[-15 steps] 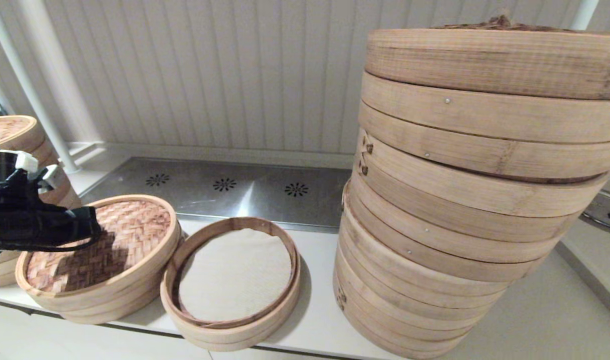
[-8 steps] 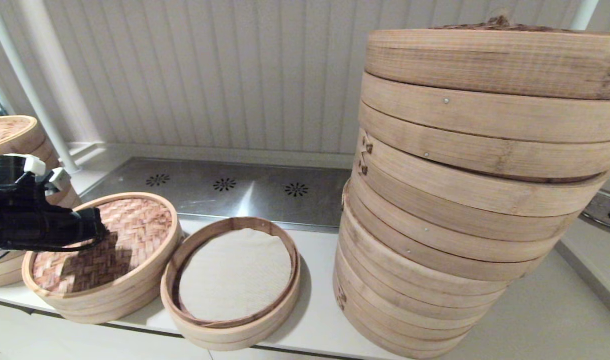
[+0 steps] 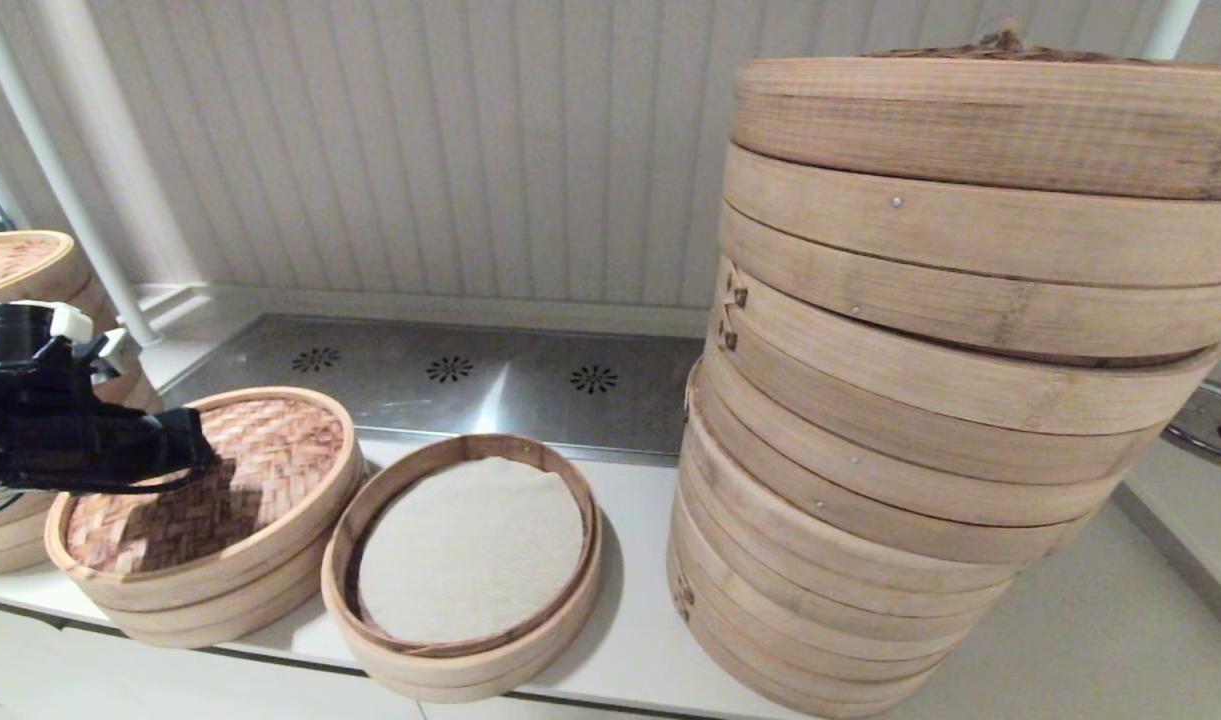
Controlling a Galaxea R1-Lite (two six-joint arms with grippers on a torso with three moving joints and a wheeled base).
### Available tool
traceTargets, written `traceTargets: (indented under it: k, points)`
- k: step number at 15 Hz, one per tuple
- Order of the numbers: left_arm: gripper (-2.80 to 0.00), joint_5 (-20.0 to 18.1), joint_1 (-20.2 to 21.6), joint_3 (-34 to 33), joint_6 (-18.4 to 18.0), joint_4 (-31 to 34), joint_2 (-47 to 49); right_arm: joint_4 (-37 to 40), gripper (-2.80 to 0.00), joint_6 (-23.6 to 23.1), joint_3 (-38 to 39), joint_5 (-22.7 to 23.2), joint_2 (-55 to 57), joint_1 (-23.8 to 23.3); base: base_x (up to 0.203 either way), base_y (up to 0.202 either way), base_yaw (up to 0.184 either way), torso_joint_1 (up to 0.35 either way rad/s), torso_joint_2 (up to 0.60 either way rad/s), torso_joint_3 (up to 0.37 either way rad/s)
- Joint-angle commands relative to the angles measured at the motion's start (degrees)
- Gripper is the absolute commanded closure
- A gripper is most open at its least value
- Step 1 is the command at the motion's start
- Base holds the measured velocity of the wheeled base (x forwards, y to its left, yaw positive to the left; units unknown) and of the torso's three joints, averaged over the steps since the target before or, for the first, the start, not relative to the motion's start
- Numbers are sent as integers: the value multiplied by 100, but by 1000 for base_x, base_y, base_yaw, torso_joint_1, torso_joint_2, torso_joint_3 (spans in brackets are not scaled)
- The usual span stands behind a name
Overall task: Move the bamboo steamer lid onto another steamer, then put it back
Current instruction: Put the steamer
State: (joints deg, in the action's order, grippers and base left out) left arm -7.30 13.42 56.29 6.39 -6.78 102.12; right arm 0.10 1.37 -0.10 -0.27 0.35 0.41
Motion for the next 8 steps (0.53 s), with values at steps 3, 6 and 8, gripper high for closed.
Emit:
traceTargets:
  k: [3,6,8]
  points:
    - [0,-8,3,5,3,-8,54,-1,0,4,1,0,9,2,0,0,0,0,0,0]
    - [0,-8,3,4,12,-8,106,-1,0,4,1,0,9,2,0,0,0,0,0,0]
    - [0,-8,3,-63,3,-8,115,-1,0,-4,1,0,9,2,0,0,0,0,0,0]
